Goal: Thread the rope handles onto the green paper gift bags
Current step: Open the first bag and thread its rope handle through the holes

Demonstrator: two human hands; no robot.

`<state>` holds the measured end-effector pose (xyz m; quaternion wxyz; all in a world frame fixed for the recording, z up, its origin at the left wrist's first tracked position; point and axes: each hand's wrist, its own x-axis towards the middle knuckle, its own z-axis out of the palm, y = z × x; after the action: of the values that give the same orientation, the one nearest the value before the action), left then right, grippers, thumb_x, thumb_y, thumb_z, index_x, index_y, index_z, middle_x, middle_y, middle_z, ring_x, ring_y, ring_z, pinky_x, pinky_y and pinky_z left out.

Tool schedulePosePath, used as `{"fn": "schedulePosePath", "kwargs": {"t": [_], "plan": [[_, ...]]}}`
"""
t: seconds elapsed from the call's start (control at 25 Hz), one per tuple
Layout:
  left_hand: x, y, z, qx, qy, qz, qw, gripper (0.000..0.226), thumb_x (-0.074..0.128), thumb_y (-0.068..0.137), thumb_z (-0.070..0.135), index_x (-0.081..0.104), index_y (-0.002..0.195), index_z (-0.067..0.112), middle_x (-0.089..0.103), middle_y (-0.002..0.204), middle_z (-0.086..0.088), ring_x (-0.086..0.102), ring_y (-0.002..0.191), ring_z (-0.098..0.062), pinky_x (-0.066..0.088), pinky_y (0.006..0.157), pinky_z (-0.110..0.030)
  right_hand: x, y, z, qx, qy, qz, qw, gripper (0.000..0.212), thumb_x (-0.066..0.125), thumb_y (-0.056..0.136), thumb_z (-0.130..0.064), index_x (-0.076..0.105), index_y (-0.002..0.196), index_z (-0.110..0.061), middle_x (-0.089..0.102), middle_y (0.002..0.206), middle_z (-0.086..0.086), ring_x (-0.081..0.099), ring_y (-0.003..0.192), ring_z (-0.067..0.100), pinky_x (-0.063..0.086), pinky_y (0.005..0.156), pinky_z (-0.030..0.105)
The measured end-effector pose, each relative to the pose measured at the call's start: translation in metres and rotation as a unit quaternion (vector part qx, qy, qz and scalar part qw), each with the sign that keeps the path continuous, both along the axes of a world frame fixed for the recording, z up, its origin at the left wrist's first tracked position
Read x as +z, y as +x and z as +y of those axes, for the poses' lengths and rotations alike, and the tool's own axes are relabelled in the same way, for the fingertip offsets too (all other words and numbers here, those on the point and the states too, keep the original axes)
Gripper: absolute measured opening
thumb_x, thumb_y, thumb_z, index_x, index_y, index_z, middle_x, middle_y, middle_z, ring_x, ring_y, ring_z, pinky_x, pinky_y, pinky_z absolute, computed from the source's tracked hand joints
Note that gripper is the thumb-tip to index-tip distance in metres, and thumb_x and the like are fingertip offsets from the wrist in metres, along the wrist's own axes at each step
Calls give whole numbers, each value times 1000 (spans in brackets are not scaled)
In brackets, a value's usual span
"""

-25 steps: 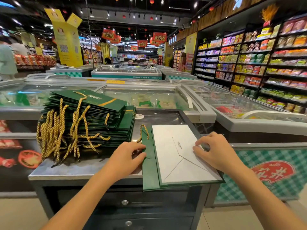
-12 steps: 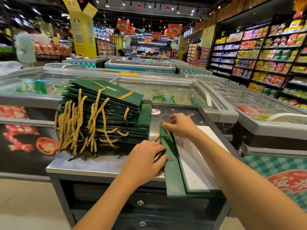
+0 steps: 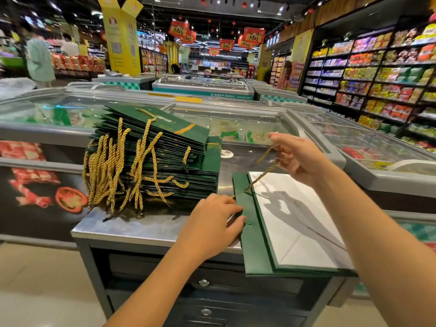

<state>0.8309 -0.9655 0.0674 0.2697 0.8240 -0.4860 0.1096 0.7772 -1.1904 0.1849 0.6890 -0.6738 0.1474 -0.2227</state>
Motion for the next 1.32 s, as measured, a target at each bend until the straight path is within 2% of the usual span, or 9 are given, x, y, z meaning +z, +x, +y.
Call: {"fn": "schedulePosePath", "kwargs": {"t": [0.12,0.24,0.44,0.56,0.68,0.84,1.04,1.2,1.32], "plan": [[-1,1,0,-5,-2,14,1000,41,49,101,47,64,134,29,61,128,14,47,117,-9,40,104,-36,0,-43,-9,21,-177,85,980,42,71,91,-21,64,131,-12,75,98,7,64,83,19,58,84,38],[0,3,-1,-9,-7,31,999,40,52,100,46,64,134,28,61,128,13,47,115,-10,41,104,-37,-22,-76,-5,34,-351,159,922,53,68,95,-21,49,144,-22,78,94,-1,69,79,14,59,82,35],[0,1,-1,-6,-10,45,999,39,54,100,43,63,135,27,62,129,13,48,115,-11,42,104,-38,-58,-107,0,33,-483,98,869,60,62,100,-16,38,150,-38,66,120,-21,64,79,17,56,76,33],[1,0,-1,-2,-12,45,999,38,54,100,42,63,134,28,62,128,12,48,115,-12,42,103,-38,-63,-109,0,4,-482,72,873,33,63,98,-11,66,125,-29,72,109,-20,68,88,5,54,80,22],[2,-2,0,-3,-11,46,999,38,54,100,42,63,134,27,63,127,11,48,114,-12,42,103,-38,-64,-109,2,1,-471,102,876,22,68,94,-9,75,106,-27,74,96,-16,66,79,4,52,71,18],[3,1,1,-7,-12,61,998,38,55,99,42,64,133,28,64,127,11,49,114,-13,43,101,-37,-63,-99,5,-36,-487,130,863,23,69,93,-13,75,107,-30,71,101,-19,62,88,-2,45,73,16],[7,2,3,-16,-18,89,996,39,59,98,40,64,134,27,65,128,10,50,117,-14,44,102,-35,-52,-76,14,-115,-373,128,912,24,71,87,-3,77,101,-21,72,97,-7,68,88,12,58,80,32],[8,1,4,-19,-14,96,995,40,59,98,40,63,135,27,64,130,11,50,119,-13,44,102,-35,-57,-62,22,-86,-467,190,859,21,72,85,-6,77,101,-19,71,97,-6,61,83,7,49,74,27],[9,1,5,-20,-17,101,995,40,59,97,39,63,136,27,64,130,11,49,120,-12,43,101,-31,-54,-70,16,-28,-476,208,854,32,70,85,-5,75,109,-26,70,111,-8,62,94,9,50,77,26]]}}
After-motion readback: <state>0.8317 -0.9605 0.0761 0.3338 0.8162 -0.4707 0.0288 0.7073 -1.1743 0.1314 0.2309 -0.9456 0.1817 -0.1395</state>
